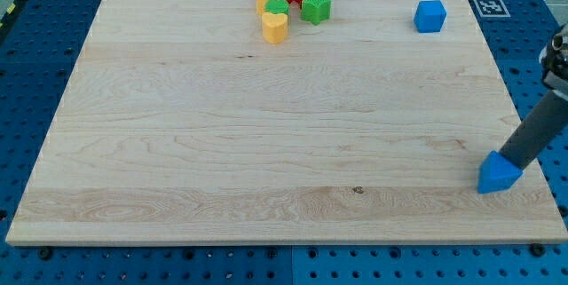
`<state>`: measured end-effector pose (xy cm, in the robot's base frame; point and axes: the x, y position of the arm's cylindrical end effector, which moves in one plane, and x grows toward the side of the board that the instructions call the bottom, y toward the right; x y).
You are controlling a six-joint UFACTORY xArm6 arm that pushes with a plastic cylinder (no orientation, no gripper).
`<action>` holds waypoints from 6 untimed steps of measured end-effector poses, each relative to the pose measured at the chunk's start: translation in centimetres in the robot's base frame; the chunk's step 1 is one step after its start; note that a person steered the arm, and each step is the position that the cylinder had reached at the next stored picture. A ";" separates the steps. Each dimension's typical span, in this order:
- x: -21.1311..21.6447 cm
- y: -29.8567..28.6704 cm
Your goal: Move your arm towards the blue cube
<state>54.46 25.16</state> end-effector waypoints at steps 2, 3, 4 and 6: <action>-1.9 -0.8; -9.3 -0.8; -16.1 -0.8; -20.9 0.3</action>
